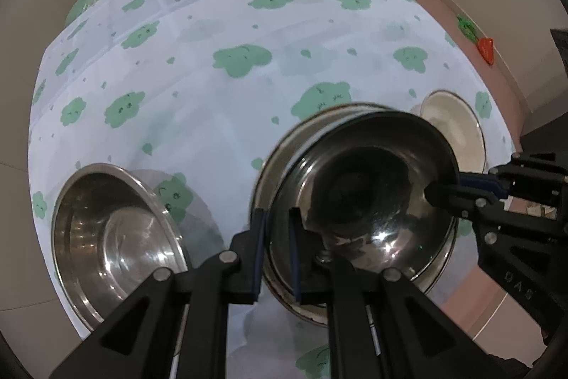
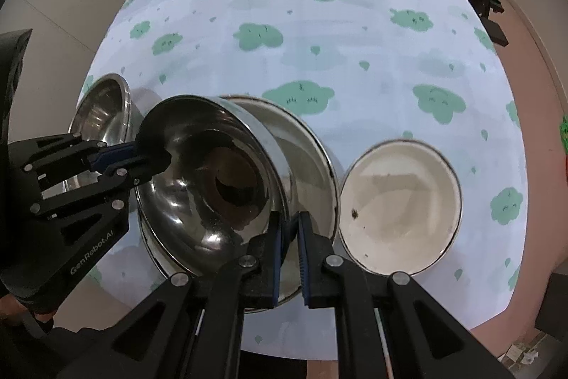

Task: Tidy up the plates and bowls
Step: 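Carry the smaller steel bowl with both grippers and lower it into the large steel bowl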

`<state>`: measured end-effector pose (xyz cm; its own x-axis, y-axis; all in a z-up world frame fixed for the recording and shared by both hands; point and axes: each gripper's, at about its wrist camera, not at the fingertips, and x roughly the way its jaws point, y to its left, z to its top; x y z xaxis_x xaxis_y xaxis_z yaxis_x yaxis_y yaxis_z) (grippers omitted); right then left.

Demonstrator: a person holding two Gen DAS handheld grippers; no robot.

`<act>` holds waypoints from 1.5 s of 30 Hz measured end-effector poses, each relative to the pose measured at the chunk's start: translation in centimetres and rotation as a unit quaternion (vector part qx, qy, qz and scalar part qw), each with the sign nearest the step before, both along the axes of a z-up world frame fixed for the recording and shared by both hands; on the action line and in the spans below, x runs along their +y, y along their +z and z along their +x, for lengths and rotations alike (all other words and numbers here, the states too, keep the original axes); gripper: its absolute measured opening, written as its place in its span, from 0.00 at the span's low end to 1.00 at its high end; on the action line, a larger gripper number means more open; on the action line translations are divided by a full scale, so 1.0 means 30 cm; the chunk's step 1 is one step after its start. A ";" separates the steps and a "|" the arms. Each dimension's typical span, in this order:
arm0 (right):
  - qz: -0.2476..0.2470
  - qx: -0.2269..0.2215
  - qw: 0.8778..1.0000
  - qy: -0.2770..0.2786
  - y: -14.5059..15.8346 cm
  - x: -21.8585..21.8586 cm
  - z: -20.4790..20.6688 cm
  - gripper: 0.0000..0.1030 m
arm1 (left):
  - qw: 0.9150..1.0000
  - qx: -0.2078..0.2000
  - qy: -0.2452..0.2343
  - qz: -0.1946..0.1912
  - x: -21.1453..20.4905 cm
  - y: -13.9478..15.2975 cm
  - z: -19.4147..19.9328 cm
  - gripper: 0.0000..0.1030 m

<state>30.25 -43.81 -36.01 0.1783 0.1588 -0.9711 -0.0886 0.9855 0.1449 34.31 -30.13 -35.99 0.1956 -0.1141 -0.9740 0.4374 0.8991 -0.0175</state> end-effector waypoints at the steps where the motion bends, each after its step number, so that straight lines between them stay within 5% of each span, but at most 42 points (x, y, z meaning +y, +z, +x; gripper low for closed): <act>1: 0.001 0.004 1.000 -0.001 -0.010 -0.002 -0.002 0.09 | 1.000 0.001 -0.001 0.001 -0.002 -0.004 -0.001 0.09; 25: -0.008 0.017 1.000 0.007 -0.058 -0.012 0.019 0.09 | 1.000 0.002 -0.016 0.017 -0.033 -0.050 0.008 0.11; 30: -0.014 0.008 1.000 0.008 -0.057 -0.010 0.019 0.10 | 1.000 0.001 -0.020 0.013 -0.035 -0.048 0.000 0.23; 38: -0.019 0.002 1.000 0.007 -0.046 -0.003 0.020 0.10 | 1.000 0.008 -0.017 0.002 -0.024 -0.041 0.000 0.25; 45: -0.025 0.009 1.000 0.005 -0.046 -0.005 0.025 0.10 | 0.999 0.016 -0.035 -0.005 -0.041 -0.034 -0.014 0.42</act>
<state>31.02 -43.96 -37.37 0.1594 0.1109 -0.9810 -0.0960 0.9907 0.0964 33.88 -31.37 -37.03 0.1561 -0.1358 -0.9784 0.4987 0.8658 -0.0407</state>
